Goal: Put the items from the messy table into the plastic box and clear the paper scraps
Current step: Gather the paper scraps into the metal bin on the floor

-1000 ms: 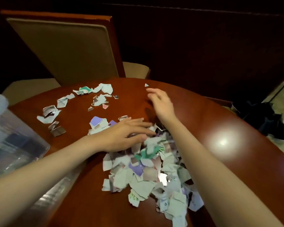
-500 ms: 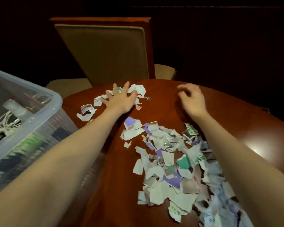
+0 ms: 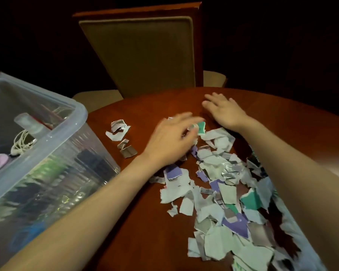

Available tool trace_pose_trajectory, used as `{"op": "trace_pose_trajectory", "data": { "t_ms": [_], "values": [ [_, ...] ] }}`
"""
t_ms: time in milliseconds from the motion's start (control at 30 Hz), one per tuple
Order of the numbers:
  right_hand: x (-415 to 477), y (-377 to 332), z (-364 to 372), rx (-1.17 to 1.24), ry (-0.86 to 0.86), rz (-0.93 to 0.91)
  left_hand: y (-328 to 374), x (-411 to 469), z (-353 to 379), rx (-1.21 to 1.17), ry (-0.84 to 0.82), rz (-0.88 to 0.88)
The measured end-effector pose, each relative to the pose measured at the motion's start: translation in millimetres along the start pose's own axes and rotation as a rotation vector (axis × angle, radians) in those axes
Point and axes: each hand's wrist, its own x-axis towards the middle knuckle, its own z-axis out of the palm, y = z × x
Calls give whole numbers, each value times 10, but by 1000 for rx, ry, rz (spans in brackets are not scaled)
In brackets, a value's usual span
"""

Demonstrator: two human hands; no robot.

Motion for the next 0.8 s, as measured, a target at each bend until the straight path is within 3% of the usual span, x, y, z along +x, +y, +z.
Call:
{"op": "trace_pose_trajectory", "data": {
  "t_ms": [67,100,200,267,400,633,800],
  "values": [
    [-97,-122,106,-38,-67,-88,-151,23,-89,102,285,-191],
    [-141,-171,156,-71,-94,-132,-249,25,-137,177,349,-352],
    [-236,-247,256,-137,-139,-236,-432,14,-236,200,240,-876],
    [-313,-259,273,-138,-158,-274,-444,-15,-177,114,127,-1012],
    [-468,-277,272,-101,-175,-319,-397,-78,-66,81,66,-903],
    [-772,-377,275,-15,-221,-263,-87,-432,42,-50,-2,-392],
    [-1161,-475,289,78,-274,-210,49,-715,64,-171,-38,-282]
  ]
}}
